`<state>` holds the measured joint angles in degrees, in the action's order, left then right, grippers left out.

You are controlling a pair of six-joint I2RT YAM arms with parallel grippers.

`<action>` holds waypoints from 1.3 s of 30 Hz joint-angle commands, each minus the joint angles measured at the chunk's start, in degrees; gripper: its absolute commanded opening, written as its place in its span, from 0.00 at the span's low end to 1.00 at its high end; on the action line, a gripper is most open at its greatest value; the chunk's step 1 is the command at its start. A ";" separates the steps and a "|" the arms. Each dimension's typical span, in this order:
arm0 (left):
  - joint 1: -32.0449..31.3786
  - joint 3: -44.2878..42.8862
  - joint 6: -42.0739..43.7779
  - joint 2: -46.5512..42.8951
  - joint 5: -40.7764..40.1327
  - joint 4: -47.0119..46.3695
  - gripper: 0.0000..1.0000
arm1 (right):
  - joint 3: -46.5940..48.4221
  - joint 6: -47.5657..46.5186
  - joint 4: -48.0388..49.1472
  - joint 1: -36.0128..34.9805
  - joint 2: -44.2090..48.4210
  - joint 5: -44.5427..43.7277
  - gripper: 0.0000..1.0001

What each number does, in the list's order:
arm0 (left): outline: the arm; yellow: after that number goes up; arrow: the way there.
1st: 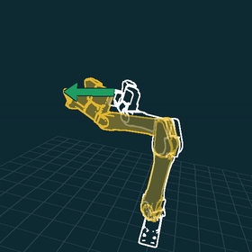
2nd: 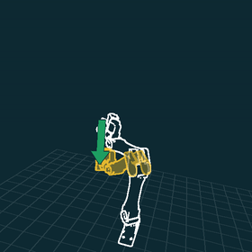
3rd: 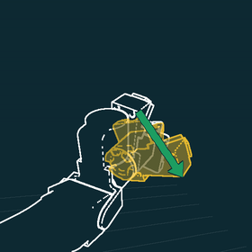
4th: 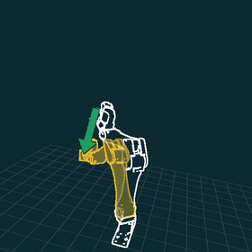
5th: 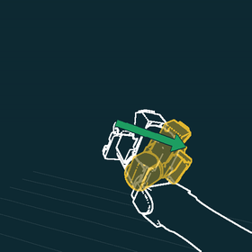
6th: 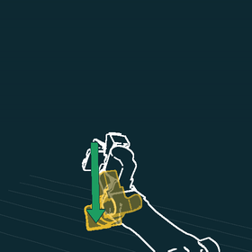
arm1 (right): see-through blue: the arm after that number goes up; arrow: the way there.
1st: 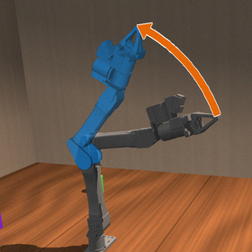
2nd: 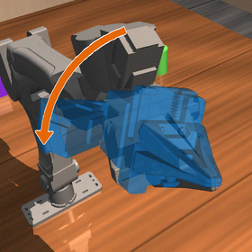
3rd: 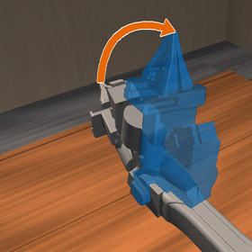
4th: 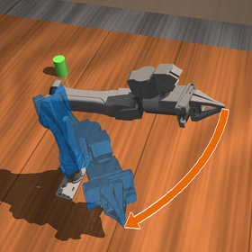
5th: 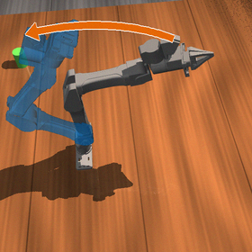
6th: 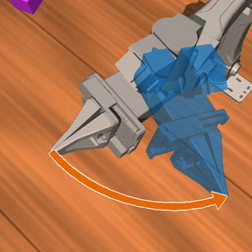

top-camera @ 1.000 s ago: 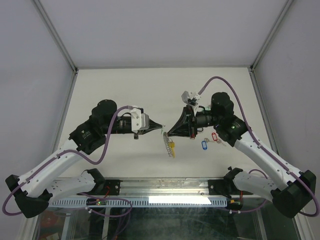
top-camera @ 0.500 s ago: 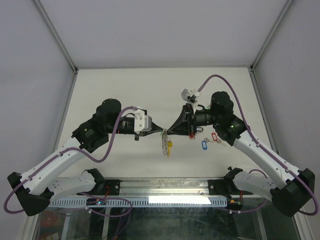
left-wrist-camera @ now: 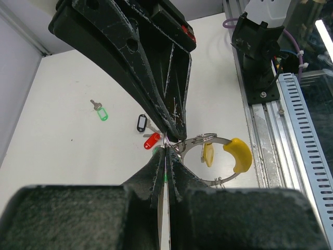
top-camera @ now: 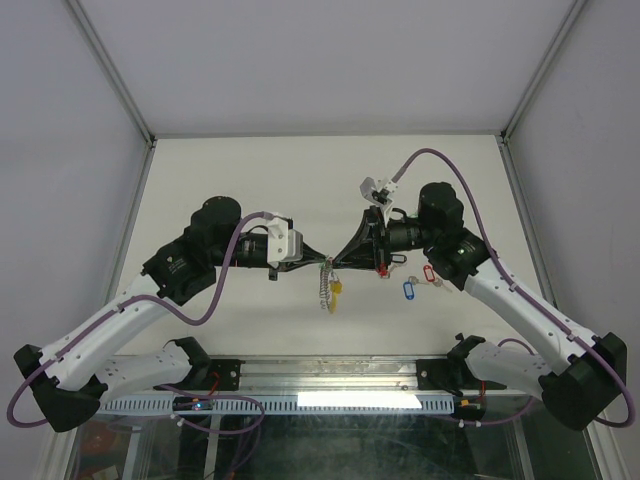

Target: Put the keys on the keyring

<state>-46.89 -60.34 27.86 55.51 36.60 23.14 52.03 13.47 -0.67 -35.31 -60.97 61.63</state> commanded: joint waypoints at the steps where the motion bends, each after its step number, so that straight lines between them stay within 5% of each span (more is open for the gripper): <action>1: -0.13 -2.59 0.67 -0.52 2.46 -1.44 0.00 | 0.31 0.78 3.04 0.28 0.47 -0.94 0.00; 26: -0.13 -2.77 1.32 0.39 3.00 -0.11 0.00 | -1.12 1.67 5.68 2.55 4.19 -2.73 0.00; 39: -0.13 -3.14 1.32 0.37 1.95 0.05 0.00 | -0.57 -1.19 1.85 2.64 3.44 3.41 0.00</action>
<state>-46.89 -60.64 27.97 56.03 37.87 24.23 50.70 14.00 0.78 -32.95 -58.13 61.95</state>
